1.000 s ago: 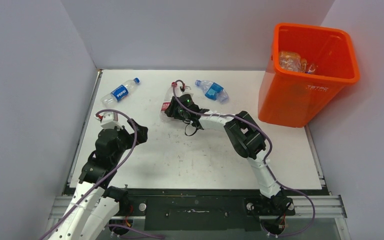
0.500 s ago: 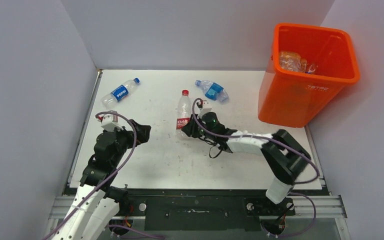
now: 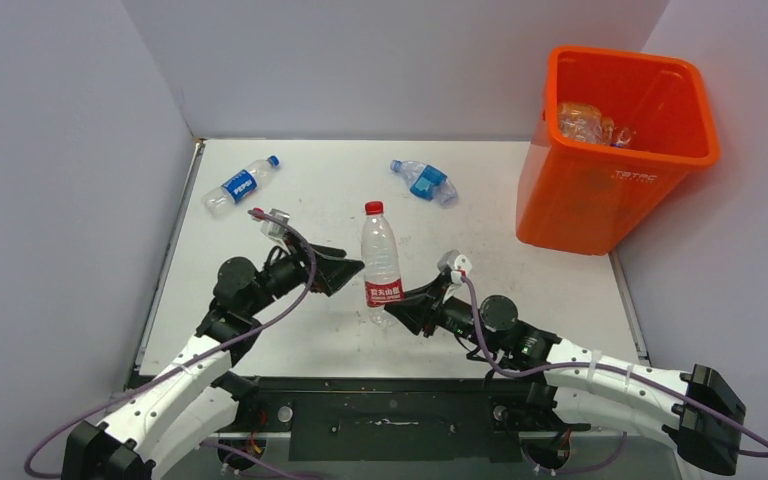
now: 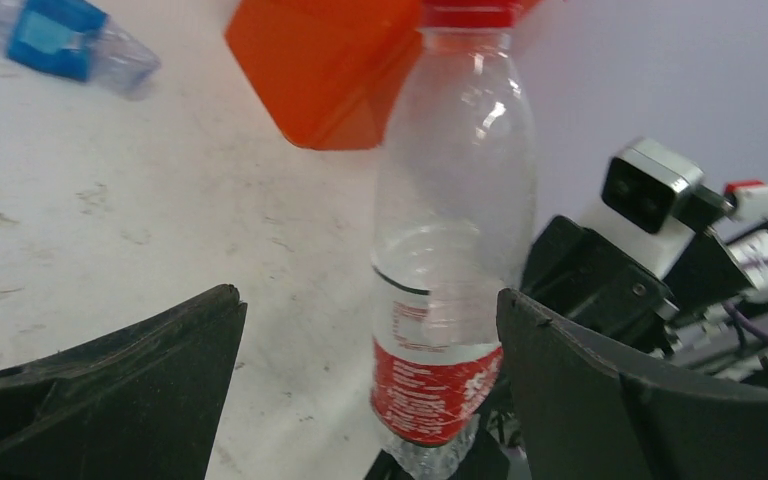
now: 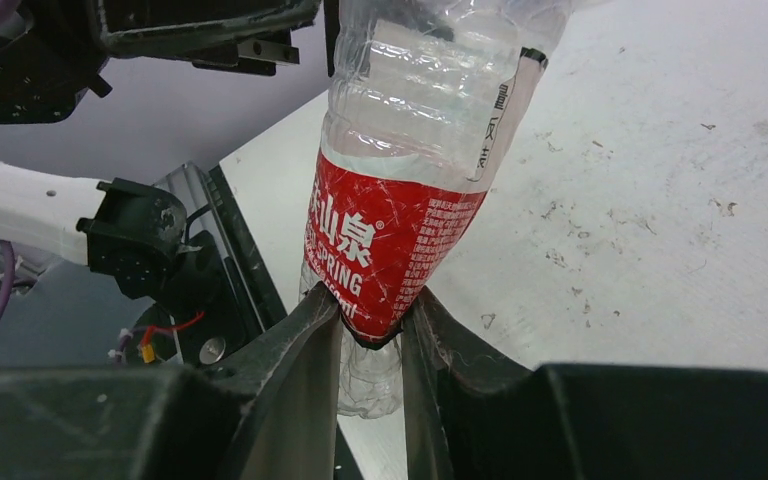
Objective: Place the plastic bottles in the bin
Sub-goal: Pick up the plastic bottle at the center of the board, then place the plastic bottle in the trash bin.
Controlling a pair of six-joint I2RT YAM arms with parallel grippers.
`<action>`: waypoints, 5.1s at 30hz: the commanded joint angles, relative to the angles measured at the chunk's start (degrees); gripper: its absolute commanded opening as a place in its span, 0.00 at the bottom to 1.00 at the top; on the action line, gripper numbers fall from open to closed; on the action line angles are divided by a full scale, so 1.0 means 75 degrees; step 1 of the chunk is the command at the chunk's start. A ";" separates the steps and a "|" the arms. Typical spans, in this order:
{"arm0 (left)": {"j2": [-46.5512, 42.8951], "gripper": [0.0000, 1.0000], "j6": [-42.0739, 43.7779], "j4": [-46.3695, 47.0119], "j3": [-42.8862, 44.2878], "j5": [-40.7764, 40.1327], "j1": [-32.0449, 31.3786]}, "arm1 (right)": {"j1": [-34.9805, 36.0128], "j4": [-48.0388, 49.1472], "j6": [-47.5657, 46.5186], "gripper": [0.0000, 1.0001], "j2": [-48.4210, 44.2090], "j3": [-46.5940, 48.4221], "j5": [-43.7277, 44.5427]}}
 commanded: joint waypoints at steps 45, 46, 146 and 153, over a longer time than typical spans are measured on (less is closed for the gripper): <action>-0.0266 0.26 0.6353 -0.1391 0.2190 -0.0164 -0.1886 | 0.0898 -0.3292 0.0020 0.90 -0.1951 0.2631 0.1582; -0.0351 0.25 0.6511 -0.1338 0.2055 -0.0329 -0.1917 | 0.0899 -0.3451 -0.0122 0.90 -0.1973 0.2862 0.1922; -0.1634 0.96 0.6472 0.0278 -0.0124 -0.3468 -0.3031 | -0.7168 -0.1127 -0.2834 0.05 0.5114 1.1960 0.6906; -0.1629 0.96 0.6455 0.0300 -0.0124 -0.3498 -0.3028 | -0.7844 -0.1407 -0.1839 0.06 0.6053 1.2004 0.6898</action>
